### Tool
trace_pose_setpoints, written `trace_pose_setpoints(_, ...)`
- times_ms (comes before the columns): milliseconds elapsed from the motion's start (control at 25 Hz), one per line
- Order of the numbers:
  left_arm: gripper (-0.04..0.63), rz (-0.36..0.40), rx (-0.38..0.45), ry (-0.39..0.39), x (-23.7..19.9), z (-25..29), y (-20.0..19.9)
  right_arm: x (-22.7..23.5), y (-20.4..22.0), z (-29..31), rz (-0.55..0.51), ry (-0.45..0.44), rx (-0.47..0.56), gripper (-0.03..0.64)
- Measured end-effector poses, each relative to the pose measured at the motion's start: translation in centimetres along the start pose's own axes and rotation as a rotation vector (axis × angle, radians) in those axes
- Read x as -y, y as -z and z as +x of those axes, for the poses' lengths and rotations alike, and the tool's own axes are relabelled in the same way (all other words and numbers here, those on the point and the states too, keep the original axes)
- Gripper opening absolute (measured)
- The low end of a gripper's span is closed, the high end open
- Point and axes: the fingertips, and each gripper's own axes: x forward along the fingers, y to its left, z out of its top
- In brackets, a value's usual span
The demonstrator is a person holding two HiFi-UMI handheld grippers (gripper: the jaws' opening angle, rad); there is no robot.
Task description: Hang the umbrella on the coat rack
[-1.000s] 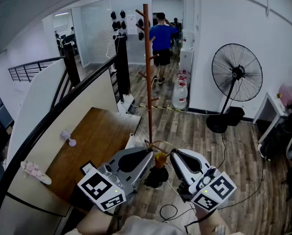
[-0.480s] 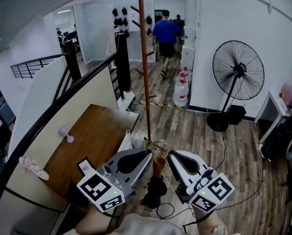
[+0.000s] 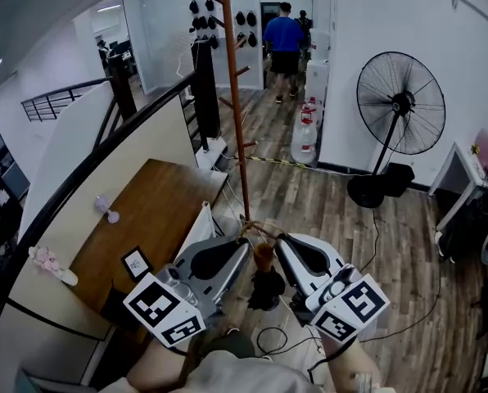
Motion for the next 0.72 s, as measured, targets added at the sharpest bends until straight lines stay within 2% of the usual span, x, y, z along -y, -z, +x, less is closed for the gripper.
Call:
trace_pose_setpoints(320,0.005,0.026,-0.014,0.001,-0.6,3.0,0.8,3.9,0.1,-0.3,-0.001,0.014,0.0,0.008)
trace_pose_setpoints(520,0.003,0.016,-0.023,-0.026,-2.8,4.4,1.6,5.5,1.2,1.1,-0.002,-0.004,-0.022,0.008)
trace_pose_setpoints(720,0.005,0.001,-0.008,-0.014,-5.3,6.8,1.8,8.2,1.5,3.3,-0.006,-0.013,-0.039,0.008)
